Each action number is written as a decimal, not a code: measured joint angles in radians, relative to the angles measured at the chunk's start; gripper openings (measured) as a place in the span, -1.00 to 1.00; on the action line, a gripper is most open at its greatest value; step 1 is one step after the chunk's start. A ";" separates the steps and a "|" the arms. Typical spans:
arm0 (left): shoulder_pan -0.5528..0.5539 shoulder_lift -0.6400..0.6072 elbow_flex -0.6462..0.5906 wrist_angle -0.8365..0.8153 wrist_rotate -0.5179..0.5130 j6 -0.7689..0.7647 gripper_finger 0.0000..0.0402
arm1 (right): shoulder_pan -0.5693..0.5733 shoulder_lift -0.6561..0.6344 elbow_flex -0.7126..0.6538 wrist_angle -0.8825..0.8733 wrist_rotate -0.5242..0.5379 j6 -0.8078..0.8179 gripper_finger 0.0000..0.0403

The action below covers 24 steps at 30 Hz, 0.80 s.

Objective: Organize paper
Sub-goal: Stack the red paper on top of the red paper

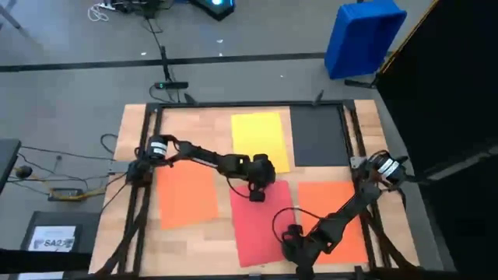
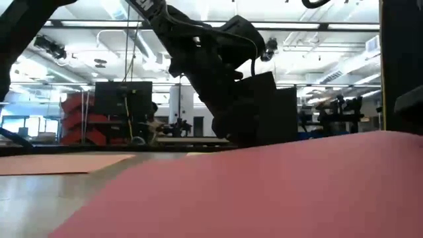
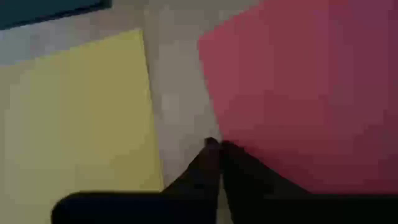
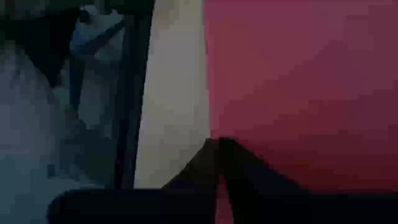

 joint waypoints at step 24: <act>0.010 0.002 0.089 -0.079 -0.021 0.022 -1.00 | 0.008 -0.019 -0.002 0.012 -0.005 0.034 -1.00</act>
